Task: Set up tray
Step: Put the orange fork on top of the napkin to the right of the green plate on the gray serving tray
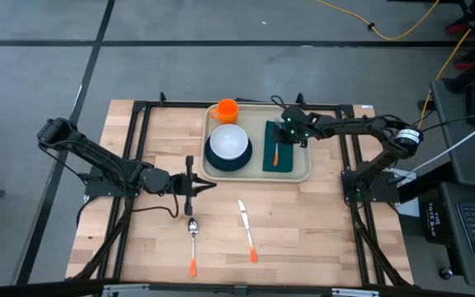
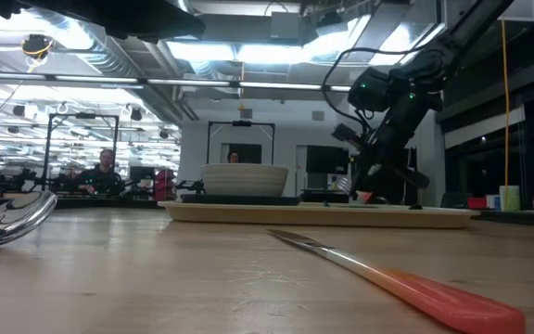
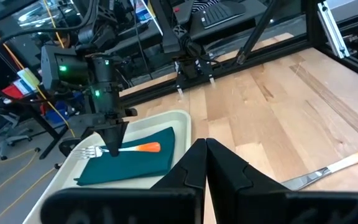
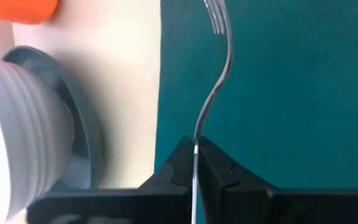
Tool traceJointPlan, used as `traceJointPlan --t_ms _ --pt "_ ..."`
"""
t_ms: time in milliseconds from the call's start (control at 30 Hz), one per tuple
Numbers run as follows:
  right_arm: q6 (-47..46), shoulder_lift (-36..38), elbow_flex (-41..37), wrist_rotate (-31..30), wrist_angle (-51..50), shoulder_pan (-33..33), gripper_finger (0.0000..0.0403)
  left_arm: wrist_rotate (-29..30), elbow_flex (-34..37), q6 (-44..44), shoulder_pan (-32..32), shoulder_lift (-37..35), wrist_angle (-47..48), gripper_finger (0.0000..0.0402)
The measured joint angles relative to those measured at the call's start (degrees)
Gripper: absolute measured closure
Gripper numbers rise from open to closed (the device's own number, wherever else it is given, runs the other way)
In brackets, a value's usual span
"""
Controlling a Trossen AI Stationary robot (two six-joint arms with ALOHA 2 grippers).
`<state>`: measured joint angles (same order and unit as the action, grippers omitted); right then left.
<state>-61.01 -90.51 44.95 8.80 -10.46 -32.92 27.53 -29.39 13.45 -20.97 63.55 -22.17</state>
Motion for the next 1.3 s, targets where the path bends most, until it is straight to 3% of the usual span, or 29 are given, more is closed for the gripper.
traceJointPlan --t_ms 433,1300 --pt "1.2 -6.4 0.0 0.2 4.4 -0.6 0.0395 1.2 0.0 0.8 0.0 0.0 -0.3 0.0396" --pt "-0.2 -6.3 0.0 0.3 3.3 -0.9 0.0384 1.3 0.0 0.8 0.0 0.0 -0.2 0.0396"
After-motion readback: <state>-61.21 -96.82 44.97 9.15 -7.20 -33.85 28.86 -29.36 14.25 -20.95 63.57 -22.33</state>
